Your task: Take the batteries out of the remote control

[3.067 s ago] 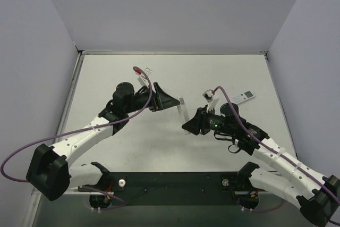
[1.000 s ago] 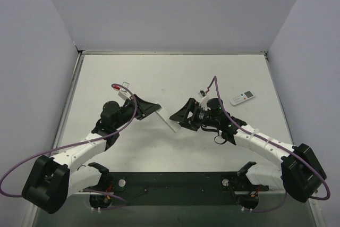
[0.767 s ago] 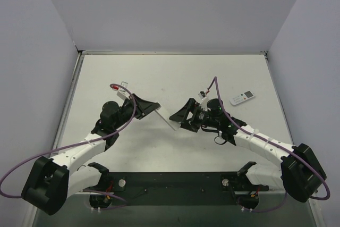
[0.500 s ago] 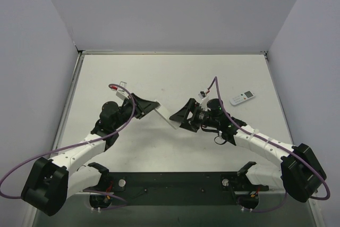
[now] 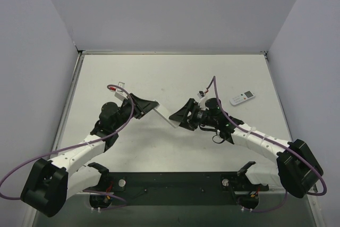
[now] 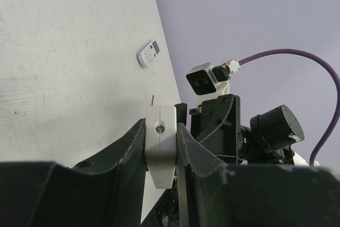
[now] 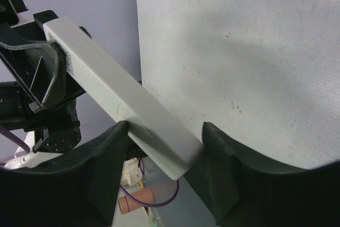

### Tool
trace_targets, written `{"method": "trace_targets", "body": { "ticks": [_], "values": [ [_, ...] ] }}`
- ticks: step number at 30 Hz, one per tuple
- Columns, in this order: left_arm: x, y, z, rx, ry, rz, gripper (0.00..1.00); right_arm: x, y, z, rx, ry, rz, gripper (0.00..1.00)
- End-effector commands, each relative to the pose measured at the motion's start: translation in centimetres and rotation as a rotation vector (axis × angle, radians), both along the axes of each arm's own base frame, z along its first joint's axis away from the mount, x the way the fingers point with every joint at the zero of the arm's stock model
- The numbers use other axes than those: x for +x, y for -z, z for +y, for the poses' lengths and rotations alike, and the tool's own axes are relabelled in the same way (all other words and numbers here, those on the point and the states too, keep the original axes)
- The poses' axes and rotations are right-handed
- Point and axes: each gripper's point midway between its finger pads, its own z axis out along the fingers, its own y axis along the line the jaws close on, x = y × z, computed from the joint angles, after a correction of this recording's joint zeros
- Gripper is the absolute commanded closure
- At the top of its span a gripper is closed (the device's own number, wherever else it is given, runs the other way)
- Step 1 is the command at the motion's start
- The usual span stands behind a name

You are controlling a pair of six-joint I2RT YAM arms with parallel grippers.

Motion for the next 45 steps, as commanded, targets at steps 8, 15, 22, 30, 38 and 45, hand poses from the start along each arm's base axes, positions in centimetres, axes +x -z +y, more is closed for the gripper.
{"method": "trace_targets", "body": {
  "ticks": [8, 15, 22, 30, 38, 45],
  "values": [
    [0.4, -2.7, 0.4, -0.023, -0.028, -0.077, 1.00, -0.1, -1.1, -0.4, 0.024, 0.001, -0.071, 0.73],
    [0.6, -2.4, 0.8, -0.006, -0.045, -0.054, 1.00, -1.2, 0.3, -1.6, -0.007, 0.004, -0.068, 0.79],
    [1.3, -2.2, 1.3, 0.003, -0.061, -0.029, 1.00, -1.7, -0.3, -2.1, -0.017, -0.012, -0.111, 0.78],
    [1.6, -2.2, 1.9, 0.006, -0.069, -0.009, 1.00, -1.9, -0.7, -2.7, -0.004, -0.001, -0.140, 0.77],
    [2.1, -1.0, 2.2, 0.031, -0.079, 0.017, 1.00, -1.6, -0.4, -3.0, -0.004, 0.016, -0.135, 1.00],
    [3.3, 2.0, 5.9, 0.202, -0.175, 0.123, 1.00, -1.4, 0.4, -3.7, -0.043, 0.036, -0.131, 1.00]
  ]
}}
